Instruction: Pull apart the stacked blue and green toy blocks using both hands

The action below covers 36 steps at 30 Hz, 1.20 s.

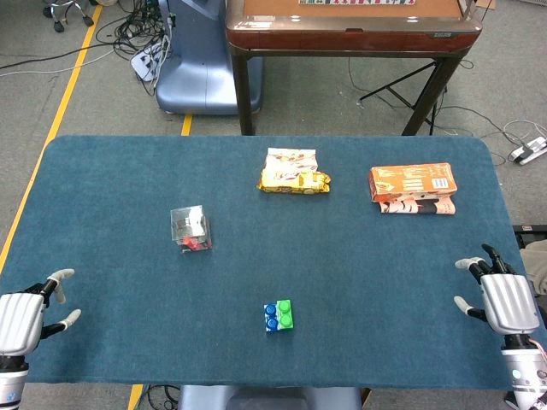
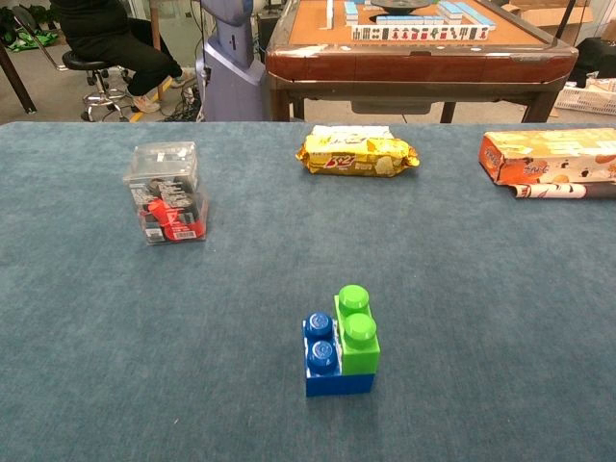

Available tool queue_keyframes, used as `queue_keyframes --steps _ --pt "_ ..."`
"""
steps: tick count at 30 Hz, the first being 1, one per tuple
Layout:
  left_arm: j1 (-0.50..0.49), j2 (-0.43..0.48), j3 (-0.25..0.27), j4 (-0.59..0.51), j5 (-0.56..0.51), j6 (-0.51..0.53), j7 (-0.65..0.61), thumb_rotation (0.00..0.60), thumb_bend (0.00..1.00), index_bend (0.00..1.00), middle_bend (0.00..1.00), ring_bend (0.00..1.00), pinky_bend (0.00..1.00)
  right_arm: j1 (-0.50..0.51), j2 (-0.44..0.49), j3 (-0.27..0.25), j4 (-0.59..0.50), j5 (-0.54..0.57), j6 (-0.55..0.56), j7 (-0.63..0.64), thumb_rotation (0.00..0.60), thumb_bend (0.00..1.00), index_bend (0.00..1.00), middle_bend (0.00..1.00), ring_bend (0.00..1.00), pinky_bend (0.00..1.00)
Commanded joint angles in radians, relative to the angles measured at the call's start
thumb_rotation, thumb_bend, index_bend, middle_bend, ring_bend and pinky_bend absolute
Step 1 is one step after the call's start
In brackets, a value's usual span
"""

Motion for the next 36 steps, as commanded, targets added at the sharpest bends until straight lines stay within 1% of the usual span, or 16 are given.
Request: queue_keyframes --steps 1,5,8,9,11,12,13,14,15,17,20,22,30,36 --pt "0.005 0.000 0.004 -0.001 -0.001 0.004 -0.013 0.600 0.13 0.35 0.58 0.64 0.84 0.001 -0.005 0.000 0.013 -0.013 0.009 0.010 0.600 0.13 0.37 0.40 0.41 0.39" --pt "0.015 -0.002 0.008 0.002 0.003 0.019 -0.022 0.600 0.13 0.34 0.58 0.64 0.84 0.017 -0.014 0.013 0.018 -0.019 0.003 0.027 0.600 0.13 0.37 0.41 0.42 0.44" --pt "0.022 0.000 0.015 0.003 -0.001 0.017 -0.018 0.600 0.13 0.34 0.58 0.64 0.84 0.045 -0.028 0.021 0.015 -0.043 -0.013 0.037 0.600 0.13 0.37 0.46 0.47 0.51" --pt "0.026 0.000 0.018 0.004 -0.003 0.015 -0.018 0.600 0.13 0.33 0.58 0.64 0.84 0.058 -0.033 0.022 0.008 -0.057 -0.021 0.038 0.600 0.12 0.37 0.49 0.51 0.55" --pt "0.030 0.000 0.023 0.006 -0.005 0.014 -0.020 0.600 0.13 0.33 0.58 0.64 0.84 0.080 -0.036 0.021 -0.011 -0.083 -0.037 0.041 0.600 0.07 0.37 0.61 0.64 0.65" --pt "0.032 -0.002 0.025 0.009 -0.006 0.013 -0.022 0.600 0.13 0.33 0.58 0.64 0.84 0.092 -0.036 0.018 -0.023 -0.096 -0.049 0.043 0.600 0.04 0.37 0.69 0.72 0.72" --pt "0.035 -0.003 0.028 0.014 -0.006 0.013 -0.024 0.600 0.13 0.33 0.58 0.64 0.84 0.108 -0.037 0.015 -0.040 -0.112 -0.066 0.047 0.600 0.02 0.37 0.75 0.78 0.77" --pt "0.037 -0.005 0.030 0.019 -0.005 0.013 -0.027 0.600 0.13 0.33 0.58 0.64 0.84 0.120 -0.037 0.012 -0.054 -0.123 -0.081 0.049 0.600 0.00 0.36 0.82 0.87 0.85" --pt "0.039 -0.008 0.032 0.026 -0.006 0.013 -0.032 0.600 0.13 0.33 0.58 0.64 0.84 0.136 -0.039 0.008 -0.070 -0.134 -0.102 0.050 0.600 0.00 0.34 0.87 0.93 0.89" --pt "0.042 -0.014 0.034 0.037 -0.009 0.011 -0.041 0.600 0.13 0.33 0.58 0.64 0.84 0.161 -0.044 0.006 -0.093 -0.144 -0.136 0.045 0.600 0.00 0.31 0.93 0.99 0.95" --pt "0.044 -0.019 0.036 0.051 -0.014 0.003 -0.050 0.600 0.13 0.33 0.58 0.64 0.84 0.203 -0.062 0.005 -0.128 -0.157 -0.191 0.032 0.600 0.00 0.29 0.98 1.00 0.99" --pt "0.044 -0.020 0.036 0.057 -0.018 -0.001 -0.055 0.600 0.13 0.32 0.58 0.64 0.84 0.233 -0.086 0.006 -0.141 -0.169 -0.222 0.028 0.600 0.00 0.29 1.00 1.00 1.00" --pt "0.050 -0.026 0.038 0.058 -0.019 -0.002 -0.055 0.600 0.13 0.32 0.58 0.64 0.84 0.329 -0.175 0.004 -0.157 -0.197 -0.323 0.000 0.600 0.00 0.22 1.00 1.00 1.00" --pt "0.045 -0.032 0.036 0.058 -0.022 -0.013 -0.055 0.600 0.13 0.32 0.58 0.64 0.84 0.364 -0.227 -0.009 -0.152 -0.208 -0.354 -0.010 0.600 0.00 0.15 1.00 1.00 1.00"
